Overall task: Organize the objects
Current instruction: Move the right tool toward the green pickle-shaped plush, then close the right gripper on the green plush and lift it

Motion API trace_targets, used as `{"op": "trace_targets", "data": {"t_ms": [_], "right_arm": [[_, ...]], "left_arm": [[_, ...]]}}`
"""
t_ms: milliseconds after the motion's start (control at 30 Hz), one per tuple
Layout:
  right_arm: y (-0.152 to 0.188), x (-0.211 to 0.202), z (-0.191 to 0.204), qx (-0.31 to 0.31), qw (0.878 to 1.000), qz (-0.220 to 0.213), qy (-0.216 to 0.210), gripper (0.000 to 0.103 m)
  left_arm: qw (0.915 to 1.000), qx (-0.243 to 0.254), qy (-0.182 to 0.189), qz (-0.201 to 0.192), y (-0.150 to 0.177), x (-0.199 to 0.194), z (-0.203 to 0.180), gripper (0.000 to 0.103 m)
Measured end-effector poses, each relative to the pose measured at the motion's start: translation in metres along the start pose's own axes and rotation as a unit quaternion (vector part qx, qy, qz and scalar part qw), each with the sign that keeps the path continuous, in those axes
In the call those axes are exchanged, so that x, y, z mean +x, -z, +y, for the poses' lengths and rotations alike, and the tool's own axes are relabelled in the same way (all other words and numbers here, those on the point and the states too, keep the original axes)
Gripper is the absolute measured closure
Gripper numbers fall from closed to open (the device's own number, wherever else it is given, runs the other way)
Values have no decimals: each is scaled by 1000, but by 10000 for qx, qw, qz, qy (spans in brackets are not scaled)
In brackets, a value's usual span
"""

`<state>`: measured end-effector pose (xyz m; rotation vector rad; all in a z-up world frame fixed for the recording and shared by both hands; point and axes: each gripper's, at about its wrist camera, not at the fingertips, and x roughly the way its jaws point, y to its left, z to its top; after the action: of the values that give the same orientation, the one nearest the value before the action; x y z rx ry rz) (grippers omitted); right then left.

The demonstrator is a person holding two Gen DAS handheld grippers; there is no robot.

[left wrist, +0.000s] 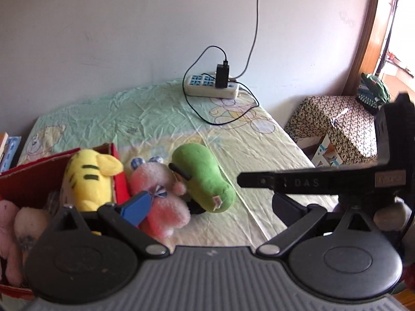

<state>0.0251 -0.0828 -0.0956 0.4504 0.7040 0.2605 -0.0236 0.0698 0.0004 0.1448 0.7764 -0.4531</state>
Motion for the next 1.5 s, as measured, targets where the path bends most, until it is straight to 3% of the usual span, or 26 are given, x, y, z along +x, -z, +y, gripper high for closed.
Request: {"op": "trace_targets", "data": {"t_ms": [133, 300, 400, 467, 567, 700, 933, 1133, 1200, 1300, 1500], "right_arm": [[-11, 21, 10, -996, 9950, 15, 61, 53], [-9, 61, 28, -2154, 9763, 189, 3, 37], [-2, 81, 25, -2378, 9702, 268, 384, 37], [-1, 86, 8, -2106, 9760, 387, 401, 39], [-9, 77, -31, -1002, 9939, 464, 22, 39], [-17, 57, -84, 320, 9986, 399, -114, 41], [-12, 33, -127, 1034, 9943, 258, -16, 48], [-16, 34, -158, 1966, 9765, 138, -870, 48], [-16, 43, -158, 2082, 9714, 237, -1119, 48], [-16, 56, -155, 2170, 9660, 390, -1349, 48], [-13, 85, -148, 2185, 9597, 691, -1626, 47]], "left_arm": [[9997, 45, 92, 208, 13, 25, -14, 3], [9991, -103, 216, 360, 23, 45, -17, 3], [9986, -176, 254, 438, 25, 54, -16, 3], [9985, -198, 221, 469, 25, 56, -15, 3], [9980, -257, 242, 524, 26, 61, -12, 3], [9974, -347, 362, 516, 20, 69, -7, 3], [9949, -655, 725, 236, -12, 99, -3, 3], [9896, -941, 1014, 396, -34, 146, 0, 4], [9893, -935, 987, 521, -36, 161, -2, 5], [9854, -1047, 1004, 894, -34, 185, 0, 15], [9857, -1069, 859, 982, -35, 195, 7, 17]]}}
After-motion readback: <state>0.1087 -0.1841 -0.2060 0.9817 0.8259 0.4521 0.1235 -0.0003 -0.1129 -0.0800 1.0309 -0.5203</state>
